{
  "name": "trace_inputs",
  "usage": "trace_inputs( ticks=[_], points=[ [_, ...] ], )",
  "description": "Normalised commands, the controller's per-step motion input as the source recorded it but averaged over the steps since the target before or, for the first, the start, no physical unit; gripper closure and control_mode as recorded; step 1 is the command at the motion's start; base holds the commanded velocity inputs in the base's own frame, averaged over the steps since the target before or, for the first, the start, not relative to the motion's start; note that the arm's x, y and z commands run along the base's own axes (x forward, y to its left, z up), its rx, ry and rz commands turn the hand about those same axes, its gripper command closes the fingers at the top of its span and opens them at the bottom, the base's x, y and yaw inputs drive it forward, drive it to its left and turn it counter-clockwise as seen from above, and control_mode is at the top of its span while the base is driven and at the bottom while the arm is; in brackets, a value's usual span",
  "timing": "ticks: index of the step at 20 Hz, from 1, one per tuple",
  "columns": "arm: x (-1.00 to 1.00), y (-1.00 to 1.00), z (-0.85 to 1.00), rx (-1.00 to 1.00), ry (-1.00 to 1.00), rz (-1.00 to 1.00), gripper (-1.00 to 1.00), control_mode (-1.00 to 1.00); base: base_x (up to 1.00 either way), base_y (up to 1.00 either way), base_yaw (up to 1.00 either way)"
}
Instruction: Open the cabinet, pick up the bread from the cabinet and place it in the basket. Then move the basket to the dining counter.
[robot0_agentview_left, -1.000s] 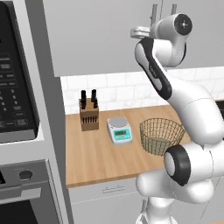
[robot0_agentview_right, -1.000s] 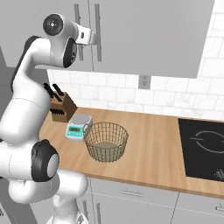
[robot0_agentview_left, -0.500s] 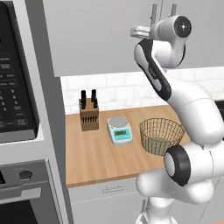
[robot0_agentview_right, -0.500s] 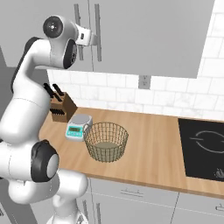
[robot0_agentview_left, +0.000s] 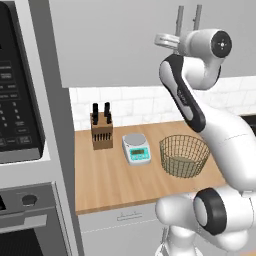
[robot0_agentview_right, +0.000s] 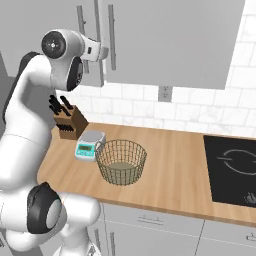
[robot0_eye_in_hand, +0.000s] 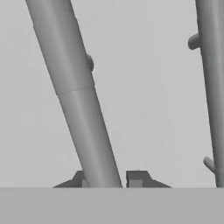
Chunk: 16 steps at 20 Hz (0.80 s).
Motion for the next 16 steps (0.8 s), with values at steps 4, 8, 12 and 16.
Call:
trace_inputs(
  ticks=[4,8,12,16],
  points=[
    [-1.00,0.02,0.45,0.00,0.17,-0.07,1.00,-1.00,0.00,0.00,0.00],
    [-1.00,0.06,0.17,0.00,0.19,-0.08,1.00,-1.00,0.00,0.00,0.00],
    [-1.00,0.09,0.03,0.00,0.12,-0.07,1.00,-1.00,0.00,0.00,0.00],
    [-1.00,0.21,0.00,0.00,0.11,-0.07,1.00,-1.00,0.00,0.00,0.00]
  ],
)
